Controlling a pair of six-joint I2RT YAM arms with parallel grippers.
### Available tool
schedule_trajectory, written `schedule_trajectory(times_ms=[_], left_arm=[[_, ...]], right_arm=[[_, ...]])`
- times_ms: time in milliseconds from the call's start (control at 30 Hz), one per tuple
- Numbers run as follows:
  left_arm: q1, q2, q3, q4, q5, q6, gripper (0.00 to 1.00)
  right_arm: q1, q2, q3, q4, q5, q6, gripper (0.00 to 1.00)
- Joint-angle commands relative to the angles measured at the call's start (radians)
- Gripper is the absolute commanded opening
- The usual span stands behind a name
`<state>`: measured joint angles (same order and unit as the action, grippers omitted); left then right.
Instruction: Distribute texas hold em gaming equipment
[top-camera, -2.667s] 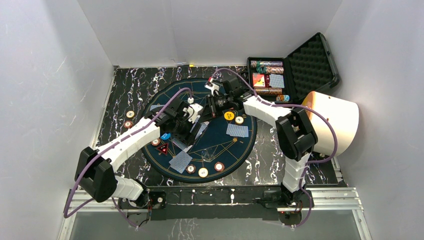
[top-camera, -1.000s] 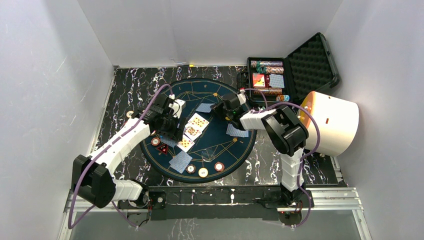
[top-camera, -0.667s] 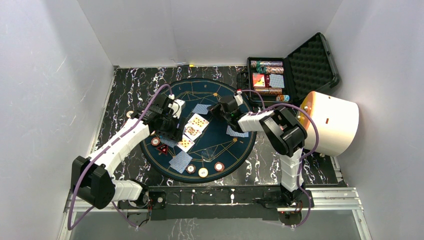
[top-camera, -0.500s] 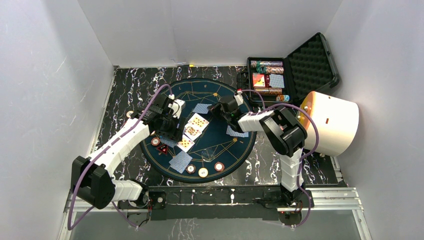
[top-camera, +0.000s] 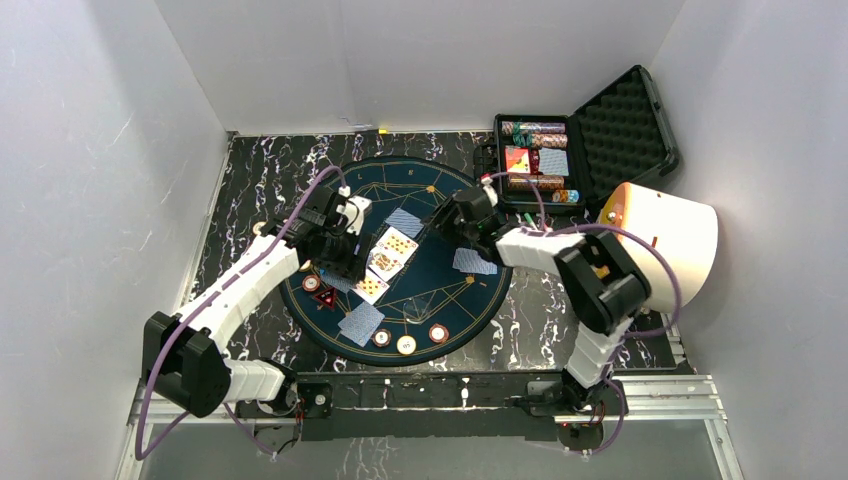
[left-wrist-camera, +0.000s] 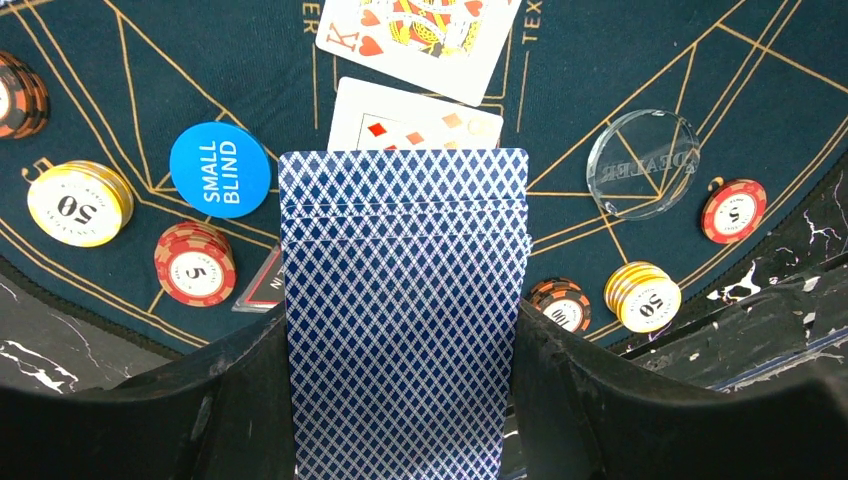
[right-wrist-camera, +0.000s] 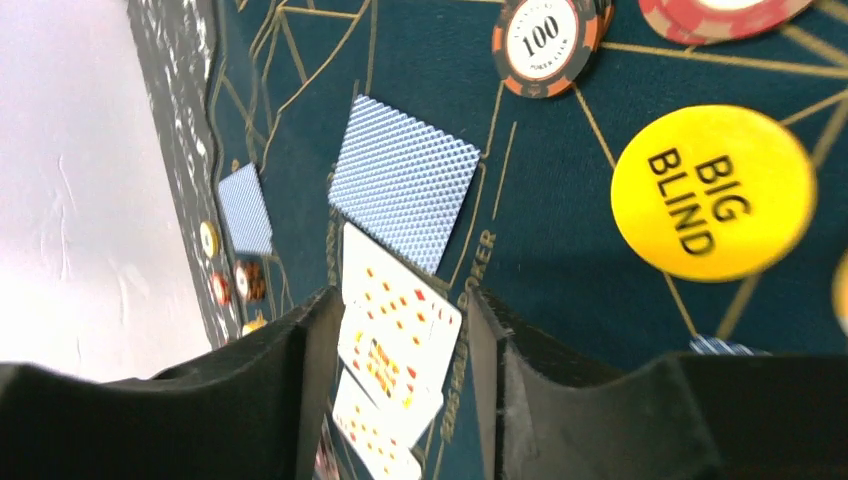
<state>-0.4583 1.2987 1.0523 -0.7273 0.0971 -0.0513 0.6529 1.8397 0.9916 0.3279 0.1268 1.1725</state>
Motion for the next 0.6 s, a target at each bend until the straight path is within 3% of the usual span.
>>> schedule_trajectory(times_ms=[0, 133, 200, 300, 400, 567], left_arm=[[0.001, -0.004, 0.059, -0.021, 0.033, 0.039, 0.00], [-0.017, -0.001, 0.061, -0.021, 0.049, 0.072, 0.00], [-0.047, -0.003, 0.067, -0.019, 0.045, 0.090, 0.00], [-0.085, -0.001, 0.075, -0.017, 0.030, 0.114, 0.00], [-0.103, 0.005, 0.085, -0.017, 0.027, 0.120, 0.00], [-0.128, 0.018, 0.099, -0.014, 0.027, 0.118, 0.00]], right_arm=[[-0.046, -0.187, 0.001, -0.162, -0.141, -0.287, 0.63], [-0.104, -0.176, 0.115, -0.302, -0.477, -0.543, 0.75], [-0.139, -0.144, 0.145, -0.267, -0.729, -0.577, 0.79], [-0.140, -0.106, 0.195, -0.225, -0.964, -0.591, 0.90], [-0.129, -0.031, 0.218, -0.140, -1.091, -0.534, 0.98], [-0.083, 0.043, 0.245, -0.027, -1.155, -0.442, 0.98]])
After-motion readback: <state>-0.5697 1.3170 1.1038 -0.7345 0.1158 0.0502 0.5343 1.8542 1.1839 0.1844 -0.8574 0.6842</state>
